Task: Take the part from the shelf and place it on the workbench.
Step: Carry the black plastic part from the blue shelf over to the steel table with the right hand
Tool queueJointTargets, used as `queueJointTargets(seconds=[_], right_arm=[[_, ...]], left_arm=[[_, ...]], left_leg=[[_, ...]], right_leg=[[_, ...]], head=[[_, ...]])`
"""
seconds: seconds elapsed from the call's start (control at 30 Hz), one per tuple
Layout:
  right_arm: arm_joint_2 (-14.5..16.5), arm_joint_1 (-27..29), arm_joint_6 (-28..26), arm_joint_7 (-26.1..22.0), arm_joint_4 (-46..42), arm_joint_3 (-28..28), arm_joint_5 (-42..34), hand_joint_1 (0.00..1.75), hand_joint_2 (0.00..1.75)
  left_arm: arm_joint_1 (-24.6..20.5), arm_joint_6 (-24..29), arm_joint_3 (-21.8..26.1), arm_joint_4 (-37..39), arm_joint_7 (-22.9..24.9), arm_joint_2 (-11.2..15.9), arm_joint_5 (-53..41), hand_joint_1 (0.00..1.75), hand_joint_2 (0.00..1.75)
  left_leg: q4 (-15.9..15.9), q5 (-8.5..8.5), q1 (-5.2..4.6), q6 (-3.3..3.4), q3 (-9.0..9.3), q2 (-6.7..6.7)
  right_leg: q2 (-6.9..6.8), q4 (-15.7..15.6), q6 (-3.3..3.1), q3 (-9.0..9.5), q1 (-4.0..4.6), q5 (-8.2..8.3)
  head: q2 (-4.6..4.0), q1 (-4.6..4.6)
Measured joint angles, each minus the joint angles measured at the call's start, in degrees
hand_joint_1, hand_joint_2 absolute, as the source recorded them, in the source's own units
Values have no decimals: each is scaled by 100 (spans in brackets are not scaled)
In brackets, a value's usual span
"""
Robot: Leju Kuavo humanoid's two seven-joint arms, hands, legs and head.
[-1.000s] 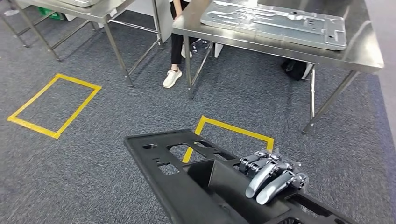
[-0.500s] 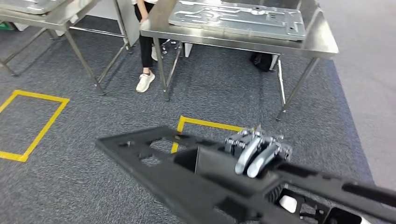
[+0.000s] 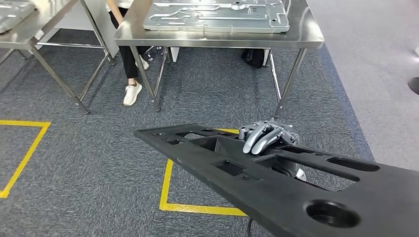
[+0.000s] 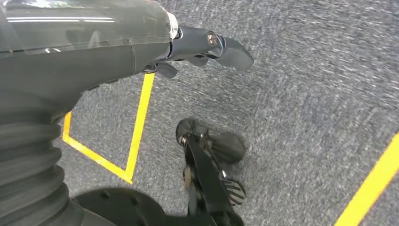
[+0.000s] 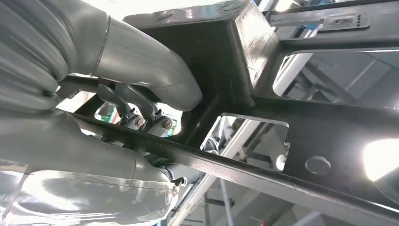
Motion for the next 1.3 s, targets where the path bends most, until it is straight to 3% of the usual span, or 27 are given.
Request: queueJointTargets(seconds=[0.03, 0.07, 0.13, 0.2, 0.3, 0.37, 0.47, 0.5, 0.53, 0.57, 0.6, 0.63, 0.67, 0.73, 0.83, 0.9, 0.93, 1.0, 1.07, 1.1, 1.13, 1.2, 1.23, 1.27, 1.3], right_arm=[[4, -6, 1, 3, 39, -7, -6, 175, 175], [8, -13, 1, 5, 71, -18, -13, 175, 175], [20, -29, 0, 7, 115, -52, -22, 175, 175], [30, -37, 0, 8, 143, -89, -24, 175, 175], [32, -21, -4, 4, 183, -134, -14, 175, 175], [32, -4, -10, -1, 201, -170, 12, 175, 175], [32, 49, -15, -5, 225, -214, 60, 175, 175], [32, 82, -16, -5, 237, -226, 72, 175, 175], [31, 113, -17, -5, 251, -237, 81, 175, 175], [31, 136, -17, -5, 263, -245, 87, 175, 175], [30, 149, -16, -6, 272, -256, 90, 175, 175], [30, 154, -16, -6, 279, -267, 93, 175, 175], [30, 154, -16, -7, 285, -279, 96, 175, 175], [30, 167, -18, -7, 296, -298, 102, 175, 175], [31, 207, -20, -7, 301, -320, 124, 175, 175], [33, 214, -21, -7, 301, -327, 141, 175, 175], [34, 219, -21, -7, 303, -329, 148, 175, 175], [34, 237, -19, -7, 316, -331, 161, 175, 175], [34, 255, -17, -7, 338, -331, 170, 175, 175], [34, 259, -16, -7, 348, -331, 175, 175, 175], [34, 261, -16, -7, 356, -331, 179, 175, 175], [35, 268, -10, -7, 381, -335, 195, 175, 175], [35, 274, -5, -7, 394, -338, 205, 175, 175], [38, 278, -1, -7, 404, -342, 216, 175, 175], [44, 276, 1, -7, 409, -348, 226, 175, 175]], left_arm=[[14, -6, 9, 0, 12, 2, 9, 0, 175], [23, -12, 15, 0, 20, 3, 11, 0, 175], [27, -33, 18, 0, 26, 7, 6, 0, 175], [16, -66, 18, 0, 30, 13, -5, 0, 175], [-1, -103, 18, 0, 28, 17, -19, 0, 175], [-2, -117, 18, 0, 19, 18, -36, 0, 175], [-7, -140, 18, 0, 8, 19, -55, 0, 175], [-5, -148, 18, 0, 4, 19, -58, 0, 175], [-1, -156, 18, 0, 1, 19, -61, 0, 175], [5, -163, 17, 0, 0, 19, -63, 0, 175], [11, -168, 17, 0, 0, 18, -65, 0, 175], [15, -173, 17, 0, -1, 18, -66, 0, 175], [15, -176, 18, 0, -1, 17, -67, 0, 175], [7, -178, 16, 0, -5, 16, -69, 0, 175], [0, -178, 16, 0, -15, 16, -74, 0, 175], [-12, -183, 15, 0, -17, 15, -84, 0, 175], [-13, -185, 14, 0, -18, 14, -91, 0, 175], [7, -183, 13, 0, -17, 12, -102, 0, 175], [41, -176, 13, 0, -16, 12, -105, 0, 175], [53, -174, 13, 0, -16, 10, -106, 0, 175], [59, -174, 13, 0, -16, 9, -109, 0, 175], [72, -174, 13, 1, -17, 11, -111, 0, 175], [80, -173, 13, 1, -18, 12, -112, 0, 175], [85, -172, 12, 1, -18, 13, -113, 0, 175], [80, -170, 11, 1, -19, 13, -114, 0, 175]], left_leg=[[132, 38, -1, 4, -108, -10], [27, 198, -2, 17, -108, -13], [-703, 680, -5, 69, 151, -24], [-1321, 921, -31, 132, 401, -42], [-1505, 898, -52, 235, 471, -48], [-1545, 896, -31, 304, 532, -45], [-1556, 858, -23, 352, 590, -41], [-1555, 835, -23, 350, 604, -41], [-1553, 807, -22, 342, 628, -41], [-1552, 774, -19, 328, 666, -41], [-1550, 733, -15, 310, 719, -41], [-1549, 687, -10, 287, 773, -40], [-1547, 643, -9, 258, 826, -37], [-1563, 569, -16, 184, 889, -24], [-1480, 558, -23, 86, 945, -8], [-1038, 570, -9, 59, 745, -14], [-680, 525, -5, 50, 523, -18], [-16, 255, -9, 41, 9, -21], [134, -41, -16, 58, -319, -23], [-34, -38, -25, 88, -377, -26], [-326, 147, -39, 136, -381, -30], [-947, 910, -94, 248, -335, -60], [-1128, 1215, -127, 284, -301, -74], [-1220, 1378, -153, 312, -265, -86], [-1244, 1358, -170, 331, -211, -93]], right_leg=[[37, 4, -7, 10, 11, -8], [71, 7, -9, 29, 19, -20], [123, 12, 5, 83, 26, -56], [157, 24, 49, 103, 43, -90], [176, 79, 161, 90, 49, -59], [160, 276, 229, 26, 40, -137], [143, 1208, 306, -483, -4, -580], [142, 1525, 328, -687, -23, -682], [138, 1683, 347, -817, -40, -684], [131, 1635, 360, -843, -57, -576], [119, 1382, 363, -765, -74, -365], [97, 991, 362, -618, -87, -98], [70, 624, 354, -472, -82, 53], [25, 181, 281, -302, -47, 130], [52, 88, 124, -194, -35, 32], [68, 47, 44, -35, -34, -51], [70, 27, 12, 46, -25, -99], [86, 12, -27, 202, 3, -215], [122, 7, -43, 392, 35, -362], [138, 6, -45, 505, 55, -444], [148, 4, -45, 617, 73, -530], [169, 5, -27, 805, 97, -699], [184, -5, -1, 871, 95, -776], [198, 6, 35, 925, 88, -817], [209, 46, 79, 952, 82, -816]], head=[[0, 0], [0, 0], [0, 0], [0, 0], [0, 0], [0, 1], [-1, 0], [-1, 0], [-1, 0], [0, 0], [0, 0], [0, 1], [-1, 1], [-1, 0], [0, -2], [0, -2], [0, -2], [0, -2], [0, -2], [0, -2], [0, -2], [-1, -1], [-1, -1], [-1, -1], [0, -2]])
